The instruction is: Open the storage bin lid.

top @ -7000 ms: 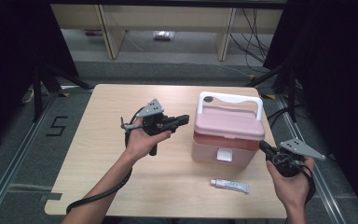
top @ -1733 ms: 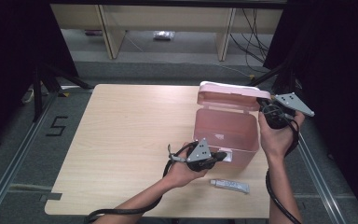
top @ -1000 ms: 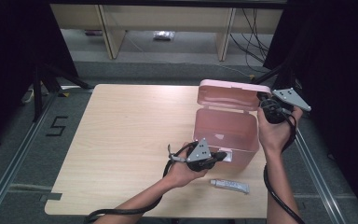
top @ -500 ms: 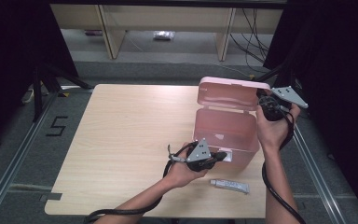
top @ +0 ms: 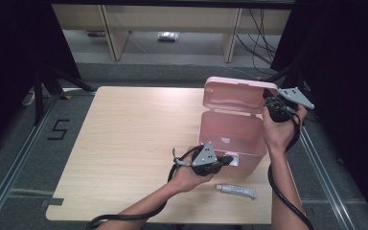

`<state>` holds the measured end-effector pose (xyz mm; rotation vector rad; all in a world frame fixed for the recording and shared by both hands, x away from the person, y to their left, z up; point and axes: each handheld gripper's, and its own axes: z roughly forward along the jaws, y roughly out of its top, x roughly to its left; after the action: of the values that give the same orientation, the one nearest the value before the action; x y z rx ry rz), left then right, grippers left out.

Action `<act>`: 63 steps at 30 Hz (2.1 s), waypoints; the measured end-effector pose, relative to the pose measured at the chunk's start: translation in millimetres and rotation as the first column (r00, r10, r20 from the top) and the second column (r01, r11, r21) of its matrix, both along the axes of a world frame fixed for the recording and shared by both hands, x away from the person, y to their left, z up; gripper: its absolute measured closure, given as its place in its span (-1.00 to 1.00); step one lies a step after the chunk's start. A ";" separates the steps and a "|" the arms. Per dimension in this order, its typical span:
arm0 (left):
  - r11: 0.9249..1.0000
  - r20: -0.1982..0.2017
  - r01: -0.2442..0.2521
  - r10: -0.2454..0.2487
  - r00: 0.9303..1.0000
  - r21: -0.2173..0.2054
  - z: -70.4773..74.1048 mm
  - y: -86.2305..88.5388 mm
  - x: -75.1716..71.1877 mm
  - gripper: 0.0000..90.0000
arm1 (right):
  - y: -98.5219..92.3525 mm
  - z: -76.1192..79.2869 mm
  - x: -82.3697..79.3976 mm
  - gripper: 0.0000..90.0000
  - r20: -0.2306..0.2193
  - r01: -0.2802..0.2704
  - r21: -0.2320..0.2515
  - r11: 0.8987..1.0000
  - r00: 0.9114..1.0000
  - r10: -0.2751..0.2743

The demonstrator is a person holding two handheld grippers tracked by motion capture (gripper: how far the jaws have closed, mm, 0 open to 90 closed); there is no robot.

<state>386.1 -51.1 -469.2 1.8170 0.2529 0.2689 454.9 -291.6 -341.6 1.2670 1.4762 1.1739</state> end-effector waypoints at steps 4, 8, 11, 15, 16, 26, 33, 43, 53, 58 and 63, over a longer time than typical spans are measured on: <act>1.000 0.001 -0.001 0.001 1.000 0.002 0.1 -0.1 0.0 0.99 | -0.5 -0.9 1.8 1.00 -0.007 -0.001 0.009 1.000 1.000 0.001; 1.000 0.001 -0.001 0.001 1.000 0.001 0.0 -0.1 0.0 0.99 | -0.9 -2.3 3.4 1.00 -0.003 0.003 0.009 1.000 1.000 -0.002; 1.000 0.001 0.000 0.000 1.000 0.002 0.1 -0.1 0.0 0.99 | -1.7 -3.4 4.7 1.00 -0.010 0.000 0.010 1.000 1.000 0.000; 1.000 0.000 0.000 0.000 1.000 0.001 0.0 -0.1 0.0 0.99 | -2.1 -4.9 6.4 1.00 -0.010 0.003 0.009 1.000 1.000 -0.002; 1.000 0.000 -0.001 0.001 1.000 0.001 0.0 -0.1 0.0 0.99 | -2.0 -5.5 7.5 1.00 -0.005 0.003 0.010 1.000 1.000 -0.003; 1.000 0.000 -0.001 0.001 1.000 0.001 0.0 -0.1 -0.1 0.99 | -1.6 -7.9 13.2 1.00 -0.025 0.004 0.008 1.000 1.000 -0.004; 1.000 0.001 -0.001 0.001 1.000 -0.003 -0.4 -0.1 -0.1 0.99 | -1.6 -11.3 17.8 1.00 -0.041 0.018 0.015 1.000 0.999 -0.018; 1.000 -0.003 -0.004 0.004 1.000 -0.007 -0.7 0.1 -0.4 0.99 | -1.4 -16.2 24.7 1.00 -0.056 0.019 0.018 1.000 0.998 -0.018; 1.000 -0.005 -0.003 0.003 1.000 -0.010 -0.6 -0.2 -0.2 0.99 | -2.9 -19.8 29.3 1.00 -0.079 0.024 0.014 1.000 0.997 -0.023; 1.000 -0.004 -0.003 0.003 1.000 -0.009 -0.5 -0.2 -0.2 0.99 | -1.0 -21.4 32.4 1.00 -0.098 0.032 0.030 0.999 0.995 -0.029; 1.000 -0.003 -0.002 0.002 1.000 -0.007 -0.4 -0.2 -0.1 0.99 | -0.2 -22.5 35.8 1.00 -0.107 0.034 0.018 0.999 0.994 -0.032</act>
<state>386.0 -51.2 -469.6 1.8101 0.2579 0.2666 490.7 -291.8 -364.1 1.3812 1.5180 1.1173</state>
